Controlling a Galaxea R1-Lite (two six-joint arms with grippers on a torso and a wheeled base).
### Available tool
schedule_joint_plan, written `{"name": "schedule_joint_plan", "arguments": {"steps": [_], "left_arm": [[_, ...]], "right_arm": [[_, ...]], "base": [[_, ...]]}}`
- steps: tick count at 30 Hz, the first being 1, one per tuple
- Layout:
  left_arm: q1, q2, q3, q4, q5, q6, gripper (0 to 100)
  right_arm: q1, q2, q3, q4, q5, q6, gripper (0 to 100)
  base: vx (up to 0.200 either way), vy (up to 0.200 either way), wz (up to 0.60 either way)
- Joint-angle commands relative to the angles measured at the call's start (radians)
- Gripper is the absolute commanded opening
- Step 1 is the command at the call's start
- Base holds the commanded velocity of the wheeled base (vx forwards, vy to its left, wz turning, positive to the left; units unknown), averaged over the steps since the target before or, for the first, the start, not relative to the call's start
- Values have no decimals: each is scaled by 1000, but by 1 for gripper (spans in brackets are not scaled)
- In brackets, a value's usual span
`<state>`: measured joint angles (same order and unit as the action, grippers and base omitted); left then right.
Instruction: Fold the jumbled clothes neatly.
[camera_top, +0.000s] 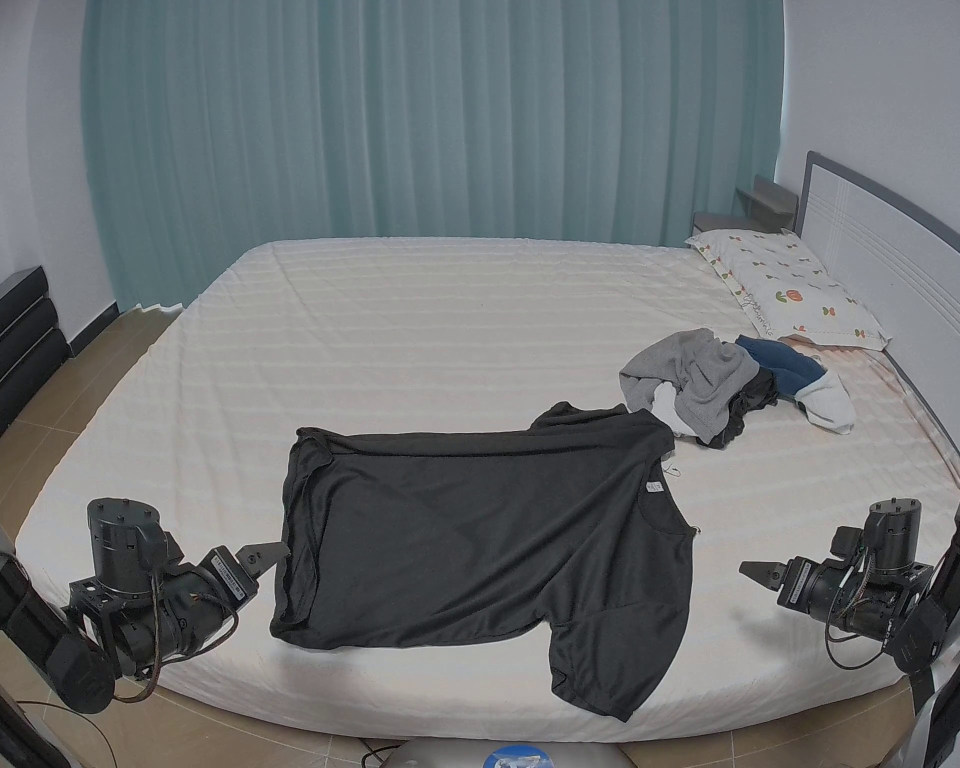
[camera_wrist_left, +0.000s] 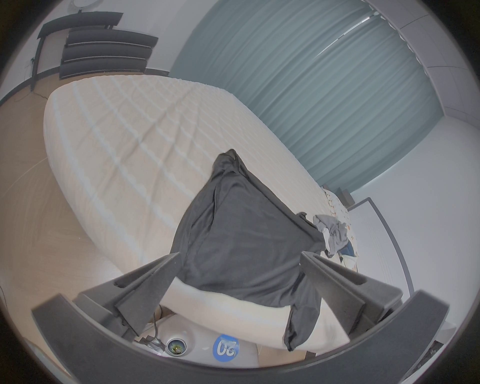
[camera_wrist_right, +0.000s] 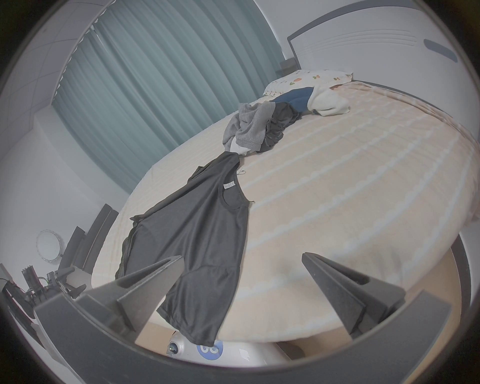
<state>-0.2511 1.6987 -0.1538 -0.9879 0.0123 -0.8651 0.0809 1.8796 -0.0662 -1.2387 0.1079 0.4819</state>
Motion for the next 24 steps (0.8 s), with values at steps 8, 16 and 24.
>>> {"name": "schedule_joint_plan", "arguments": {"steps": [8,16,24], "left_arm": [[-11,2,22,0,0,3,100],[-1,84,-12,-2,3,0,100],[9,131,-33,-31,-2,0,100]], "right_arm": [[-1,-53,5,13,0,-5,100],[14,16,-14,2,3,-2,100],[34,158,-101,1,3,15,100]], "base": [[-25,0,0],[0,0,0],[0,0,0]]}}
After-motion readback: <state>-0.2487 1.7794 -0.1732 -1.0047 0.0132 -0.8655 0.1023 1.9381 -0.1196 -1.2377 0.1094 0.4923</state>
